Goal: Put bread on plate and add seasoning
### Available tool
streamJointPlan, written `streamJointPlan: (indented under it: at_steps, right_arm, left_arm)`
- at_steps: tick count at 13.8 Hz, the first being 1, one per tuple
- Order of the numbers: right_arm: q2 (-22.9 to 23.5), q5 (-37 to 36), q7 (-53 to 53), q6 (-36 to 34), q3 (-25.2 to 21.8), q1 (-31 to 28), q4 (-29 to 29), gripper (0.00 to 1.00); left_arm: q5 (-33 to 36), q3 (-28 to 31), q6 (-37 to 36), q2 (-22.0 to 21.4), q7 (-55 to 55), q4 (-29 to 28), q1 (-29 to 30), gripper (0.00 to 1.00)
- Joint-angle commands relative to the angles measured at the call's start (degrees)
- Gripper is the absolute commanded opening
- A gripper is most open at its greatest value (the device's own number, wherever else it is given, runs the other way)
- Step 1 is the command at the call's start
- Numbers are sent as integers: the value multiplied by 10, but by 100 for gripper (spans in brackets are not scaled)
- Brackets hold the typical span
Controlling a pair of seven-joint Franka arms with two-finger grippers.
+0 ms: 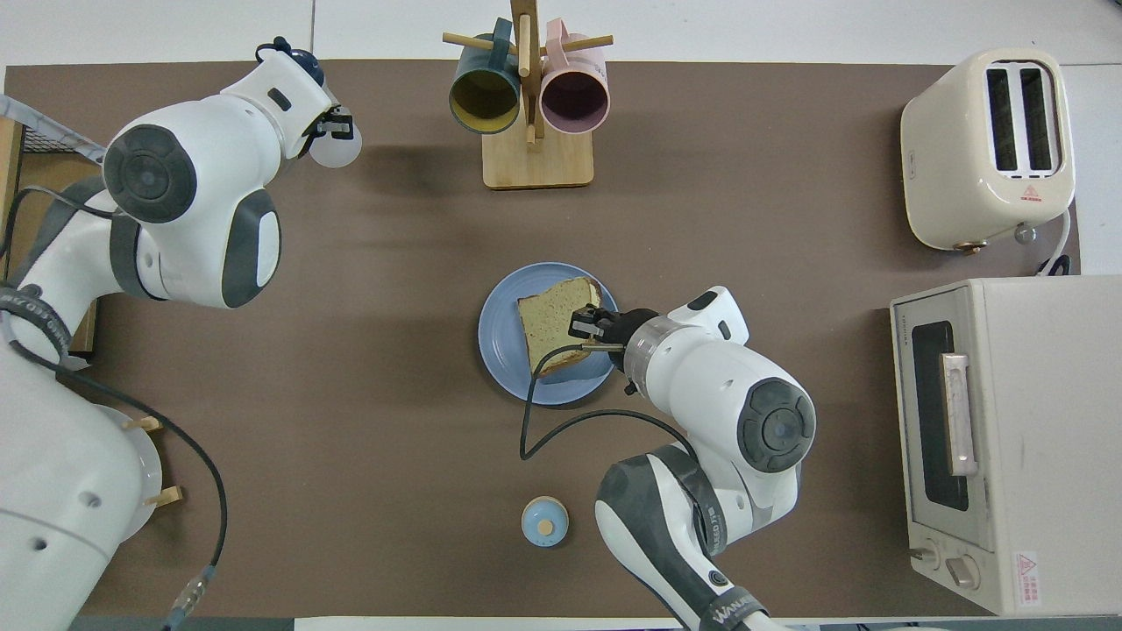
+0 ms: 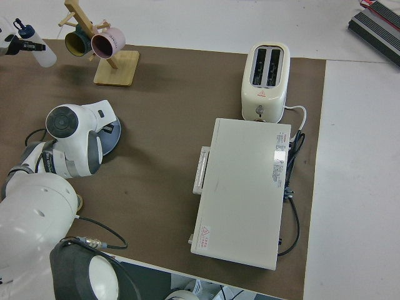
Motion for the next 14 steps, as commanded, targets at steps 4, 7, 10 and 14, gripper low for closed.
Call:
streamJointPlan:
  at_steps: [4,7,10,14]
  right_arm:
    - [-27,16,-3,7,4,-16,-42,0]
    - [-25,15,17,-59,4,-24,-7,100]
    - [-20,15,20,-102,3,-30,32,100]
    - [-22,14,-72,-144,4,-47,44,100]
  left_arm:
    - [-3,1,-307,-218,236,-98,-79,0]
    - [-3,1,-448,-280,377,-98,-97,0]
    - [-3,2,-530,-320,480,-109,-104,0]
    - [-3,1,-528,-380,514,-191,-136,0]
